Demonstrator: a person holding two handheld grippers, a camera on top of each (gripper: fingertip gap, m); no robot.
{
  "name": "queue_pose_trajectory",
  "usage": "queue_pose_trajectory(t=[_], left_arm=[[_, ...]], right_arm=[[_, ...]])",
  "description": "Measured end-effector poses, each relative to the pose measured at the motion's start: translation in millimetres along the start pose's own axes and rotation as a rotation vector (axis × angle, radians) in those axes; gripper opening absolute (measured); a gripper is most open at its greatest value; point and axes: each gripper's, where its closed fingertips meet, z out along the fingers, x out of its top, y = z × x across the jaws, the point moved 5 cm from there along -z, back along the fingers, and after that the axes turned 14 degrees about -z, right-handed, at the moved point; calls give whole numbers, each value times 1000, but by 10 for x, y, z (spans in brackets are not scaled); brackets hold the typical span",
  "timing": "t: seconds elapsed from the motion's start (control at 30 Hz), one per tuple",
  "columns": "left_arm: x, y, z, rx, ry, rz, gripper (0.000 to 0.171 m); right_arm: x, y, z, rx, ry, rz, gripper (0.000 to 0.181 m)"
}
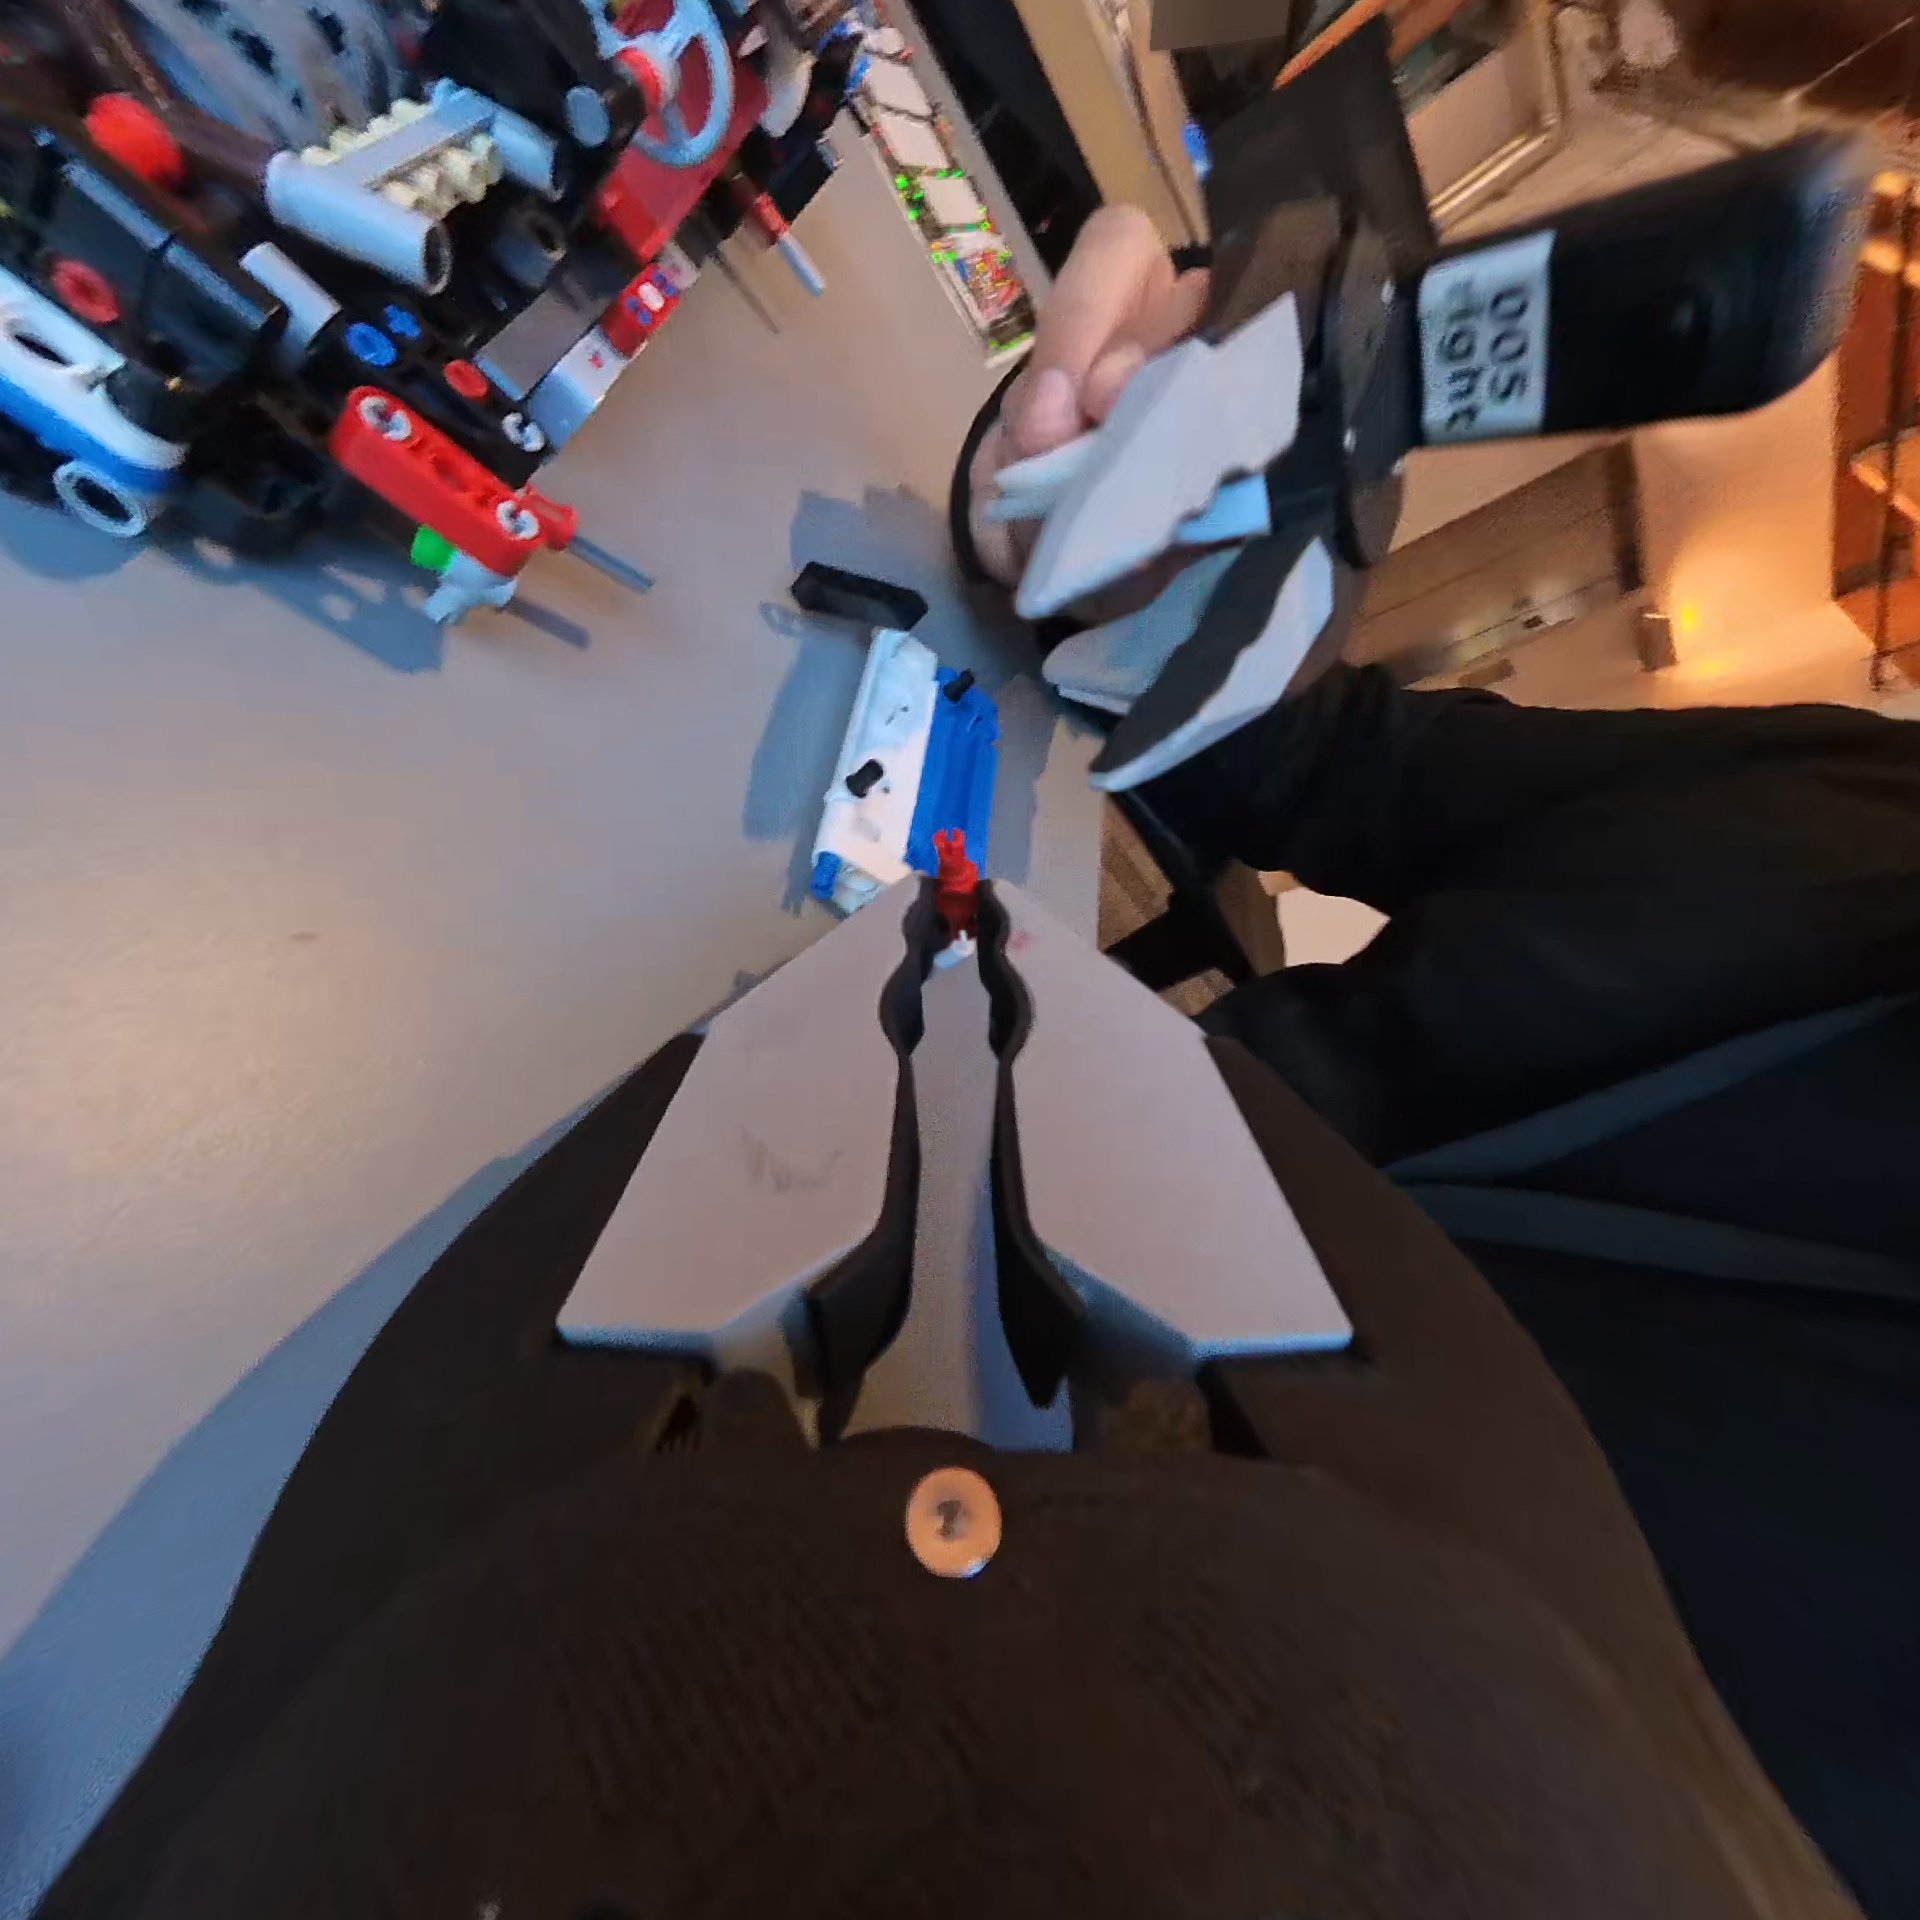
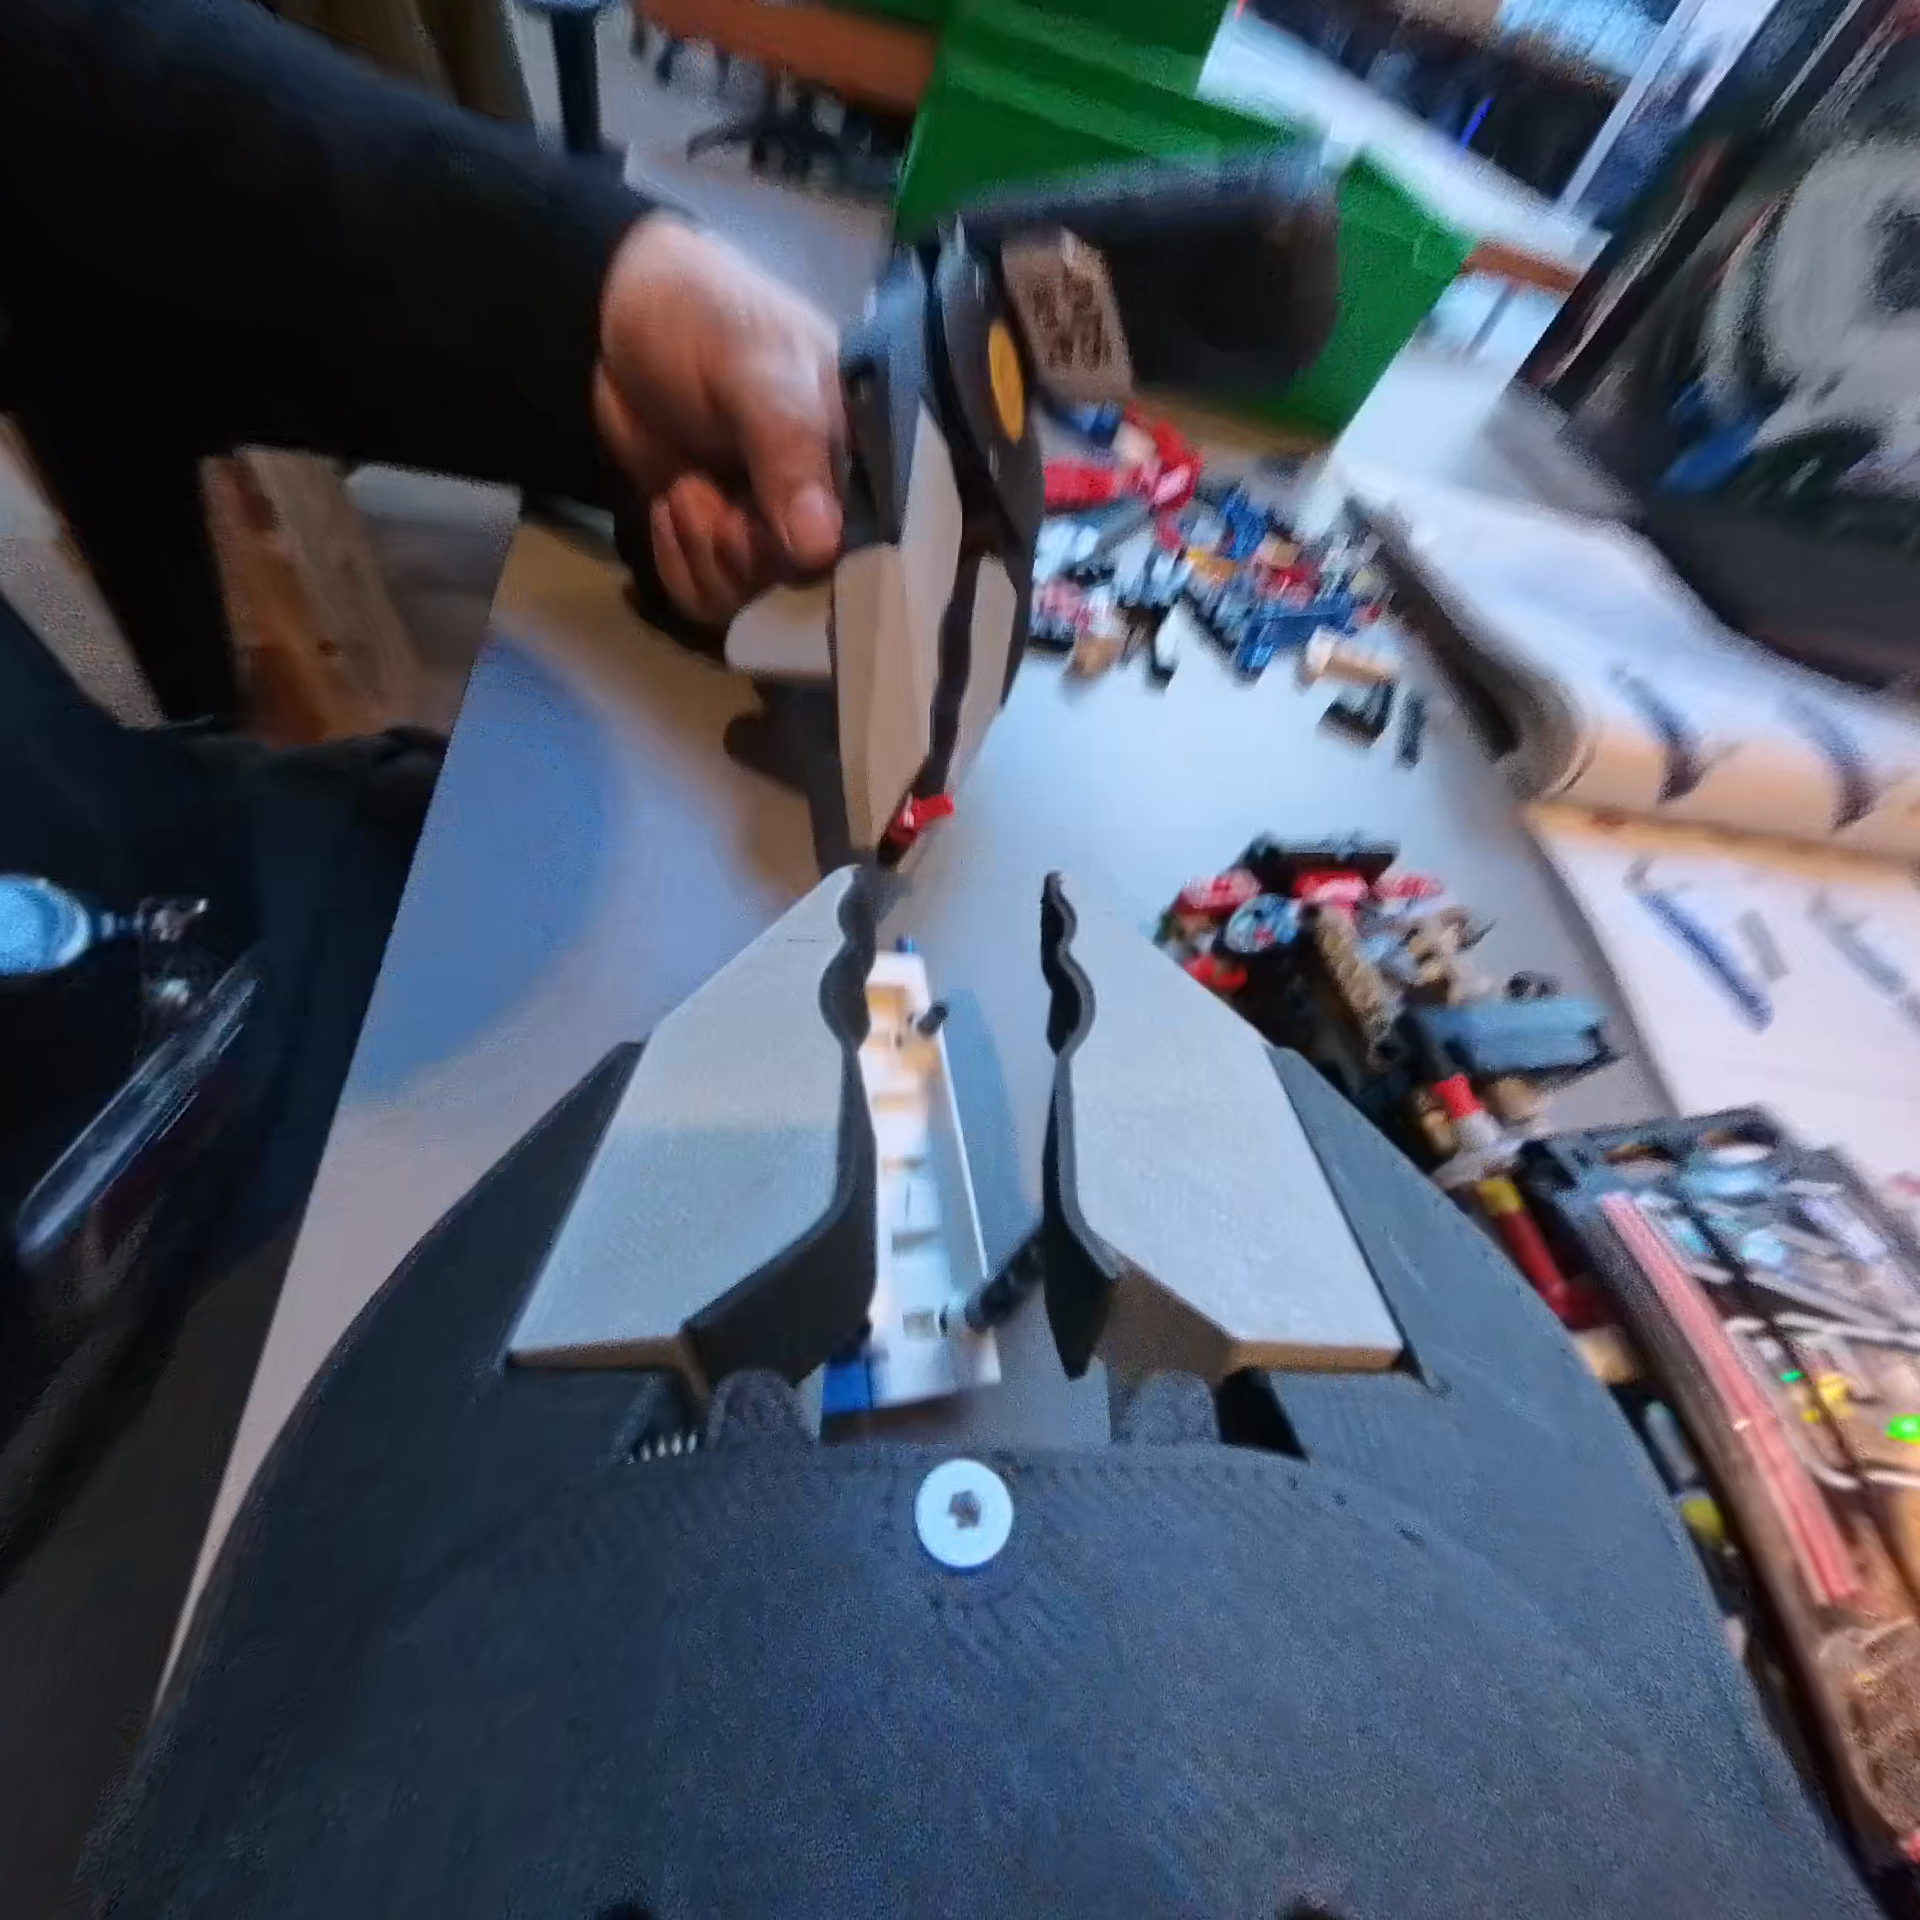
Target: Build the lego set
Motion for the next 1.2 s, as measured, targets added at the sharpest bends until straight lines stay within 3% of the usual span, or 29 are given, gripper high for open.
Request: queue_pose_trajectory(t=[0.13,0.23,0.43,0.63,0.9,1.2], left_arm=[[-59,-78,9,89,-30,-14,5],[-74,-95,0,117,-28,-6,5],[-121,143,-48,-25,10,157,4],[-214,239,12,65,-10,359,4],[-227,276,39,71,-22,362,4],[-249,231,58,106,-42,378,4]], right_arm=[[-230,-54,81,228,-163,115,31],[-235,-60,142,301,-244,107,30],[116,-37,166,269,-122,193,23],[159,-68,180,285,-38,303,11],[198,-144,243,320,7,346,12],[148,-154,257,329,27,382,1]])
